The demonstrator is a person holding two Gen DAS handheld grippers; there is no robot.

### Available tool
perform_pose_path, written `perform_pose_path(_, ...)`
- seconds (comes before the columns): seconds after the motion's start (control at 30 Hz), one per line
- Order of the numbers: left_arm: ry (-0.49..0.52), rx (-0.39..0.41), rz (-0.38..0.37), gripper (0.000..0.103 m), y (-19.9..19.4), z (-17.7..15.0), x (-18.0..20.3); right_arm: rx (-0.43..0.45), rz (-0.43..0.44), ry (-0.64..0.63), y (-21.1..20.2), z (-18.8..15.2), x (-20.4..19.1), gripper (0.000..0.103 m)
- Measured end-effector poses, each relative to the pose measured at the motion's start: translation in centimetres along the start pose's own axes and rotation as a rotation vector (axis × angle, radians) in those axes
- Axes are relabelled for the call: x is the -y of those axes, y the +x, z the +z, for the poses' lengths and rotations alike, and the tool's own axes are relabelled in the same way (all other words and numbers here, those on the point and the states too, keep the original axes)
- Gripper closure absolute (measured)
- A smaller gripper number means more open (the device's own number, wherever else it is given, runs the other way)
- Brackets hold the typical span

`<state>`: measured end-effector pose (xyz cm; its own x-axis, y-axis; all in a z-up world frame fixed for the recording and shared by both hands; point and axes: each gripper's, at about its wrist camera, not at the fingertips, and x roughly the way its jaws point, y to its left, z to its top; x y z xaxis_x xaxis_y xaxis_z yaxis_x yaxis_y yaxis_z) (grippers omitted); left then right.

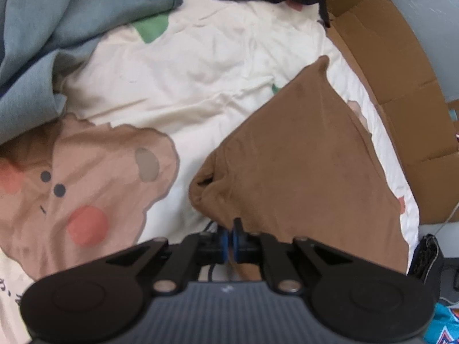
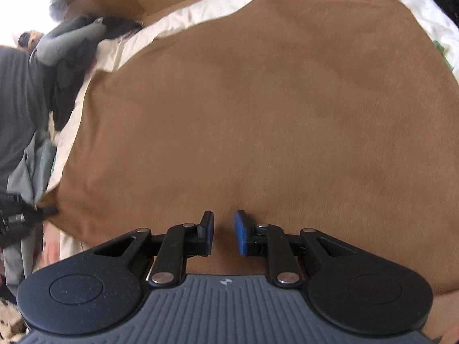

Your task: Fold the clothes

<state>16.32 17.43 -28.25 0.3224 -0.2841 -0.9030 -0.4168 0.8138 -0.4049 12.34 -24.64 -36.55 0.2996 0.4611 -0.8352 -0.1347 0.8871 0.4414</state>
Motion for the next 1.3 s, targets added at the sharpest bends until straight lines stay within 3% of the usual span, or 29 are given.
perform_pose_path(0.53,0.015,0.033,-0.009,0.1,-1.1,1.1,1.8,-0.127,0.008,-0.049,-0.9,-2.4,-1.8,0.08)
perform_pose_path(0.63,0.005,0.04,-0.026,0.1,-1.2,1.0,1.8,-0.12,0.018,-0.051,-1.6,-2.2,-1.7,0.081)
perform_pose_path(0.8,0.004,0.042,-0.041,0.1,-1.5,0.9,1.8,0.0,0.06,0.049,-3.3,-1.6,-0.3,0.081)
perform_pose_path(1.0,0.023,0.074,-0.117,0.1,-2.3,1.9,2.4,0.058,0.11,0.114,-2.5,-1.7,0.3,0.084)
perform_pose_path(1.3,0.049,0.061,-0.166,0.1,-2.4,1.1,3.1,-0.003,0.125,0.039,-1.5,-2.6,-2.0,0.084)
